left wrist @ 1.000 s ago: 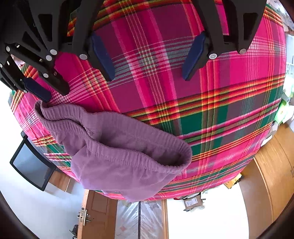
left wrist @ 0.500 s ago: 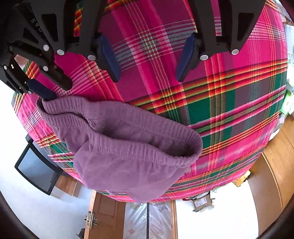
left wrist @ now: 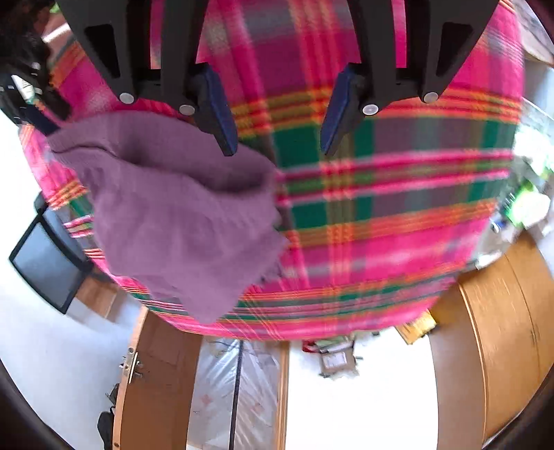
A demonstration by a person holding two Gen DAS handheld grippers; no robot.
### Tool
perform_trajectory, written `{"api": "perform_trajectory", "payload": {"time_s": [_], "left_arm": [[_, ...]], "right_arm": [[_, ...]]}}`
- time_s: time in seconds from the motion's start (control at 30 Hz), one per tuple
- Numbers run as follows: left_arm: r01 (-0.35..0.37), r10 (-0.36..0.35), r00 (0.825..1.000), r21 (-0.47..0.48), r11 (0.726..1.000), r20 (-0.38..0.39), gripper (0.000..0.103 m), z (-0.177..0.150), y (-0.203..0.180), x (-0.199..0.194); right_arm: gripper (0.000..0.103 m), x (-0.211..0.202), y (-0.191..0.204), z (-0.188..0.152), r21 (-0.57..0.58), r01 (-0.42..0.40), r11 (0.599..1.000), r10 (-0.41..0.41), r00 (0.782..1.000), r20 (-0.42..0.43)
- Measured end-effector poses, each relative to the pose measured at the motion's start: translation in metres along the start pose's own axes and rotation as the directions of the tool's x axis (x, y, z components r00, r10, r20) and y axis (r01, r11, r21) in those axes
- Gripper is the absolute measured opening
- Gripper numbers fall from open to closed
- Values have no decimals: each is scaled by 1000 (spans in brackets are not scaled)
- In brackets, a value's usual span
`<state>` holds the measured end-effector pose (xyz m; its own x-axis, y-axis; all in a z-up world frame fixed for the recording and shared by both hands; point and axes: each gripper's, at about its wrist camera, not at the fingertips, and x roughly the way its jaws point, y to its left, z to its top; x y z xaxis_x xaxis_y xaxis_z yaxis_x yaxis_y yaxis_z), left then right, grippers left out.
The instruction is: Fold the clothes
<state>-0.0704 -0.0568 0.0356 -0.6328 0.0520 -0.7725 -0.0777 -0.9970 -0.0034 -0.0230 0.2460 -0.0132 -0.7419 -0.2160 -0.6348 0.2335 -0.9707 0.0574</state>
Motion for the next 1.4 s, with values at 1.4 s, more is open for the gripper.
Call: {"api": "perform_trajectory", "payload": {"time_s": [1.4], "left_arm": [[129, -123, 987, 49, 990, -105, 24, 47, -5, 38]], "right_arm": [[14, -17, -32, 90, 145, -221, 965, 182, 953, 242]]}}
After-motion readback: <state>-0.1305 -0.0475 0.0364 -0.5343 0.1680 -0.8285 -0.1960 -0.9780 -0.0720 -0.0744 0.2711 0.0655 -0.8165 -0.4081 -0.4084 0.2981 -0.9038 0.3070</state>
